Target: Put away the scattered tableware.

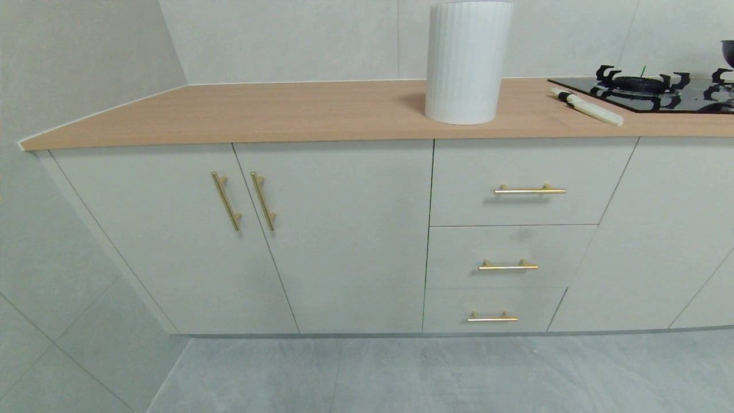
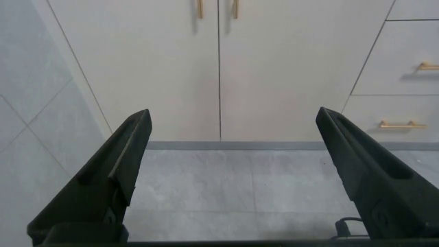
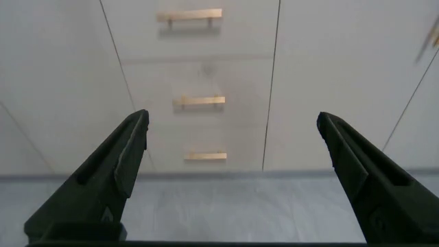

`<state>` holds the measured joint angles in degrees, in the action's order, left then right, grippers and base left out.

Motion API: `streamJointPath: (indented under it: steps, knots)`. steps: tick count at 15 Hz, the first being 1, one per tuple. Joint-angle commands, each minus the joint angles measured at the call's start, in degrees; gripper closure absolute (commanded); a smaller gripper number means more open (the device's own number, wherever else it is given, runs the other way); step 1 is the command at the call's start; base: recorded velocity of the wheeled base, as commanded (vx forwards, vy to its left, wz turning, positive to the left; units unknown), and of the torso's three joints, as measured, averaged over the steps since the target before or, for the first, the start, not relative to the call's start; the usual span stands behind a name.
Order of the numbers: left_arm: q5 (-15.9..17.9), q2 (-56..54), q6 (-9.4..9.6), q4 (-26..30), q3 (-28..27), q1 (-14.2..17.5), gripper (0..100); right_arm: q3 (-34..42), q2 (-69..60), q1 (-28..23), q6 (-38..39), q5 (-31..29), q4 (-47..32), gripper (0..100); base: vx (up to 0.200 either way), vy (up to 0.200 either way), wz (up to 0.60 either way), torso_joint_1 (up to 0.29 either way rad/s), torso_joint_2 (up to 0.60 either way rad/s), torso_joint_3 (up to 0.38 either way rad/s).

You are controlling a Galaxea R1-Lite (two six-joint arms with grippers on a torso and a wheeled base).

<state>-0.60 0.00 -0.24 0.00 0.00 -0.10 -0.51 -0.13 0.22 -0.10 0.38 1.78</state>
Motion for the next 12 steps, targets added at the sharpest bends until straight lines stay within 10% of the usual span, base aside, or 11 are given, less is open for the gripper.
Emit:
streamJointPath:
  steps: [1,12]
  knots:
    - [-0.02,0.0,-0.02,0.0,0.0,0.01,0,0.34,0.13,0.04,-1.92,0.5,-2.57,0,0.0,0.0,0.0,0.0,0.0,0.0]
    - [-0.02,0.0,0.16,0.0,0.0,0.01,0,0.42,0.13,0.04,-1.4,0.41,-1.87,0,0.0,0.0,0.0,0.0,0.0,0.0]
